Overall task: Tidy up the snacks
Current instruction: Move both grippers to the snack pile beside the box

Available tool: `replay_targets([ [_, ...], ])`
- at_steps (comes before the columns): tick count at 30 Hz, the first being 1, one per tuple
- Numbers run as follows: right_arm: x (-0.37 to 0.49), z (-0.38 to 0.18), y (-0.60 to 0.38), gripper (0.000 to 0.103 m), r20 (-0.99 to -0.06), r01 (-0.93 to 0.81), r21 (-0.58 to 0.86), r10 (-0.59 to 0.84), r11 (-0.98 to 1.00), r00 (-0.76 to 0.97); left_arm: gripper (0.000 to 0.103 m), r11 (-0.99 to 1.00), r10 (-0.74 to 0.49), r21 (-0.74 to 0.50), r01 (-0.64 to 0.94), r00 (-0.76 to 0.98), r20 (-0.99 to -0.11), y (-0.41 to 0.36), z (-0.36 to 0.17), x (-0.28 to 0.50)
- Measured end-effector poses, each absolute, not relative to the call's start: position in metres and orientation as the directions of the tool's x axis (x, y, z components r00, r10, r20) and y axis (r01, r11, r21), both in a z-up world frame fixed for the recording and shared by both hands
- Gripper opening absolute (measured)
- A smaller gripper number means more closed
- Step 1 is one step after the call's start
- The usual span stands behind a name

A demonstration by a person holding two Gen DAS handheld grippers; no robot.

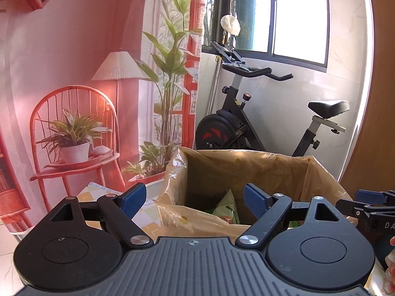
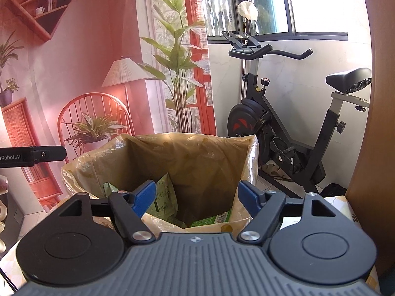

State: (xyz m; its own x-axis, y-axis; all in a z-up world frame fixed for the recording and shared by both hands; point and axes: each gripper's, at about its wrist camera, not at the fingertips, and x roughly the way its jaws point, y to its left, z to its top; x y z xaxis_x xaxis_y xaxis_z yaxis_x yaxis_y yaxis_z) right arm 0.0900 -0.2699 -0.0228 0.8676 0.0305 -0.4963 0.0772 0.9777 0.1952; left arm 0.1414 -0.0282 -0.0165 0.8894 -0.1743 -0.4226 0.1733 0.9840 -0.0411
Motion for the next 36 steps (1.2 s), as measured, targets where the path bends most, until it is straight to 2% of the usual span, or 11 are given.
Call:
replay_targets([
  [7, 0.058, -0.030, -0.263, 0.087, -0.469, 0.073, 0.239, 0.049, 0.968, 0.882, 0.088, 0.989, -0.148, -0.051, 0.140, 0.897, -0.417, 0.002, -0.030, 0.106],
  [16, 0.021, -0.051, -0.245, 0.089, -0.441, 0.079, 0.237, 0.035, 0.968, 0.897, 0.088, 0.994, -0.106, -0.037, 0.100, 0.888, -0.448, 0.030, -0.063, 0.059],
  [23, 0.004, -0.084, -0.218, 0.089, -0.500, 0.072, 0.213, 0.046, 0.974, 0.865, 0.087, 0.989, -0.140, -0.106, 0.099, 0.850, -0.509, 0.037, -0.098, 0.038],
  [32, -0.027, -0.119, -0.191, 0.089, -0.600, 0.080, 0.279, 0.109, 0.957, 0.792, 0.087, 0.989, -0.145, -0.071, 0.127, 0.829, -0.540, 0.032, -0.129, 0.019],
  [36, -0.040, -0.129, -0.184, 0.089, -0.636, 0.098, 0.323, 0.139, 0.941, 0.759, 0.087, 0.986, -0.166, -0.093, 0.137, 0.818, -0.551, 0.031, -0.138, 0.016],
])
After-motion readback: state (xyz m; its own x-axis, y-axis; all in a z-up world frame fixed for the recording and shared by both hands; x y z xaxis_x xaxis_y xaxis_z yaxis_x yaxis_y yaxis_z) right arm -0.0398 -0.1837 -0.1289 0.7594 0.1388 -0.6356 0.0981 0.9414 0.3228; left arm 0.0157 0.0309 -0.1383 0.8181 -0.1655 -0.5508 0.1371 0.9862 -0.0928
